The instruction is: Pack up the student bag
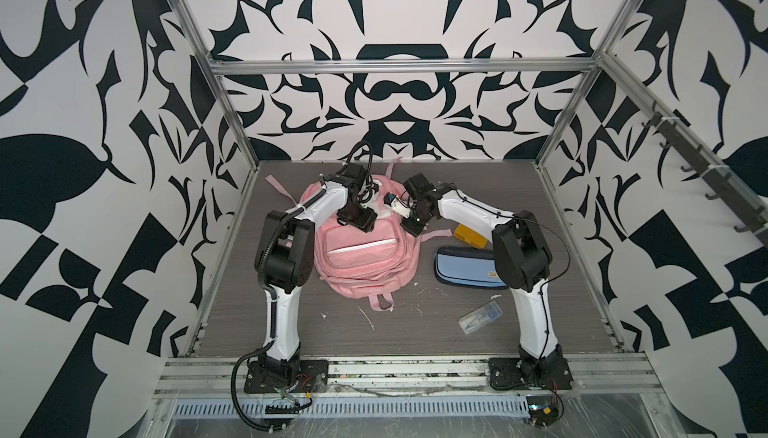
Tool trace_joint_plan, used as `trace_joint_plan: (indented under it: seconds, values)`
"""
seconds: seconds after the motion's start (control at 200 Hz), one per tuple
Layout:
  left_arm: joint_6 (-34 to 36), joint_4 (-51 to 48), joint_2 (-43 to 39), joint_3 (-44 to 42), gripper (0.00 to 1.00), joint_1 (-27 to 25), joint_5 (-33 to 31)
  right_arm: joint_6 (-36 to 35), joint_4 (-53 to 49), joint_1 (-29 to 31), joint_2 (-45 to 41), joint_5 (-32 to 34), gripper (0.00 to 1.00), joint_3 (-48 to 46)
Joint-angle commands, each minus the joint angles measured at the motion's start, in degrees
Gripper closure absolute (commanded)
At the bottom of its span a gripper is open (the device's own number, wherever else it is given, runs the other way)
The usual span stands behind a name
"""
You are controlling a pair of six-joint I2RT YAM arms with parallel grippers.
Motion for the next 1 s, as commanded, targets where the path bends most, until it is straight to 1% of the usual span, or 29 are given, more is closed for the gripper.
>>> trace_joint_plan:
  seconds: [0.0,0.055,0.12,0.205,0.285,0.43,0.64,0.69,0.785,0.85,0.905,0.995]
  values:
    - [0.25,-3.12,2.18,-1.88,0.45,-0.39,5.55,1.78,0.62,-0.62,-3.98,-2.08,1.00,0.77]
    - [0.50,-2.70,1.42,-3.47,0.59,-0.38,4.58,1.16,0.10,-0.60,-3.80,-1.51,1.00,1.04]
    - [0.36,-1.67,0.40,-5.33,0.74,-0.39,1.95,0.17,-1.11,-0.58,-3.61,-0.90,1.00,1.36]
    - [-0.39,-1.09,-1.09,-6.95,0.88,-0.06,-0.76,-1.21,-1.78,-0.61,-4.25,-0.29,1.00,0.44]
    - [-1.20,0.87,-1.73,-7.30,1.00,0.55,-1.78,-1.96,-1.67,-0.55,-5.64,0.19,1.00,-1.51]
    - [-3.45,2.03,-2.29,-7.04,1.00,1.93,-1.81,-3.12,-2.30,-0.24,-7.85,1.80,1.00,-5.05]
    - [-6.15,1.78,-1.28,-5.34,1.00,4.08,1.30,-6.85,-3.66,1.50,-11.48,6.27,1.00,-12.10]
    - [-7.17,1.59,-0.74,-4.84,1.00,5.09,3.09,-7.93,-3.77,2.36,-12.50,7.71,1.00,-14.09]
    - [-9.99,0.57,0.92,-3.36,1.00,8.09,9.90,-10.23,-3.34,4.48,-14.41,10.14,1.00,-18.40]
    - [-11.62,1.19,0.92,-3.31,1.00,9.54,12.81,-11.07,-2.04,5.88,-15.68,11.27,1.00,-21.44]
    - [-12.27,1.71,0.44,-3.58,1.00,9.97,14.20,-11.13,-0.67,6.31,-17.18,10.87,1.00,-23.28]
    - [-12.32,1.13,0.37,-2.99,1.00,9.98,14.37,-11.59,0.84,6.90,-19.32,9.32,1.00,-24.92]
